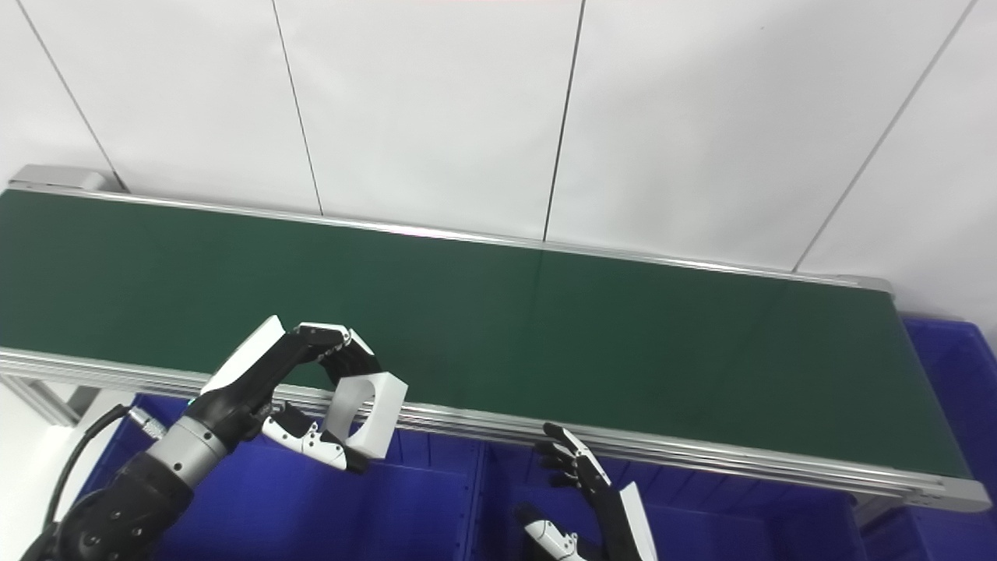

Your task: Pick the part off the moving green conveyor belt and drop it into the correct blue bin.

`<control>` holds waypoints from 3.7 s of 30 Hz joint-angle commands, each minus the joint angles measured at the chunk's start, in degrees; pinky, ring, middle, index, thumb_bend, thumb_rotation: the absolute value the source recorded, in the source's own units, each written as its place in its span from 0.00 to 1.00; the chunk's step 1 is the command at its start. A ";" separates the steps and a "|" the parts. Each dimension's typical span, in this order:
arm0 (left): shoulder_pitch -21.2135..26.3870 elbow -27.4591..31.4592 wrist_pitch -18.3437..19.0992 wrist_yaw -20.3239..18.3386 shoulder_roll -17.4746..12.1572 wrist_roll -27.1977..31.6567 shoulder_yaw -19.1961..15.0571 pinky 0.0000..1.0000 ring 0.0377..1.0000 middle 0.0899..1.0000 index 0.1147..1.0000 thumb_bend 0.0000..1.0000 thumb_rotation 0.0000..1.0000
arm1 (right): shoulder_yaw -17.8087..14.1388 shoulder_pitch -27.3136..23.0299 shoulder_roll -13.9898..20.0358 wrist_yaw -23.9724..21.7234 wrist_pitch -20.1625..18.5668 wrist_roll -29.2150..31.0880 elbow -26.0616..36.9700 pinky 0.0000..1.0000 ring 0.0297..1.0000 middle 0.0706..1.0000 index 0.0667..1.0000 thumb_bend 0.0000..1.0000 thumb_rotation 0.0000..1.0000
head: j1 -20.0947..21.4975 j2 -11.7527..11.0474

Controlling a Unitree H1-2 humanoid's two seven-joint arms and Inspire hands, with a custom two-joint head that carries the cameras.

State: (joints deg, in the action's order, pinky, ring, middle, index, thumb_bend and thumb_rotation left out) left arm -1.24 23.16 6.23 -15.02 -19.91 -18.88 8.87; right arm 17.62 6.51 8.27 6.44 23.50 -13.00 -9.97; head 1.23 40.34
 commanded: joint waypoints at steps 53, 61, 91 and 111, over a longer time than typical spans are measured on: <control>0.61 1.18 -2.17 0.13 -0.34 0.56 -0.37 0.48 0.46 0.47 0.38 0.50 0.00 | -0.61 -0.12 -0.59 -0.42 3.41 -0.08 1.65 0.68 0.75 0.77 0.86 0.62 0.59 | -0.04 0.00; 0.61 1.18 -2.17 0.13 -0.34 0.56 -0.37 0.48 0.46 0.47 0.38 0.50 0.00 | -0.61 -0.12 -0.59 -0.42 3.41 -0.08 1.65 0.68 0.75 0.77 0.86 0.62 0.59 | -0.04 0.00; 0.61 1.18 -2.17 0.12 -0.34 0.56 -0.37 0.48 0.46 0.47 0.38 0.50 0.00 | -0.61 -0.12 -0.59 -0.43 3.41 -0.08 1.65 0.68 0.75 0.77 0.86 0.62 0.59 | -0.04 0.00; 0.61 1.18 -2.17 0.12 -0.34 0.56 -0.37 0.48 0.46 0.47 0.38 0.50 0.00 | -0.62 -0.12 -0.59 -0.43 3.41 -0.08 1.65 0.68 0.75 0.77 0.86 0.62 0.59 | -0.04 0.00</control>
State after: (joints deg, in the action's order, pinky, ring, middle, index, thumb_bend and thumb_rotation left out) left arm -1.24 23.16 6.21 -15.02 -19.90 -18.88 8.85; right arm 17.26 6.56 8.04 5.97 23.50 -13.04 -9.95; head 1.23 40.34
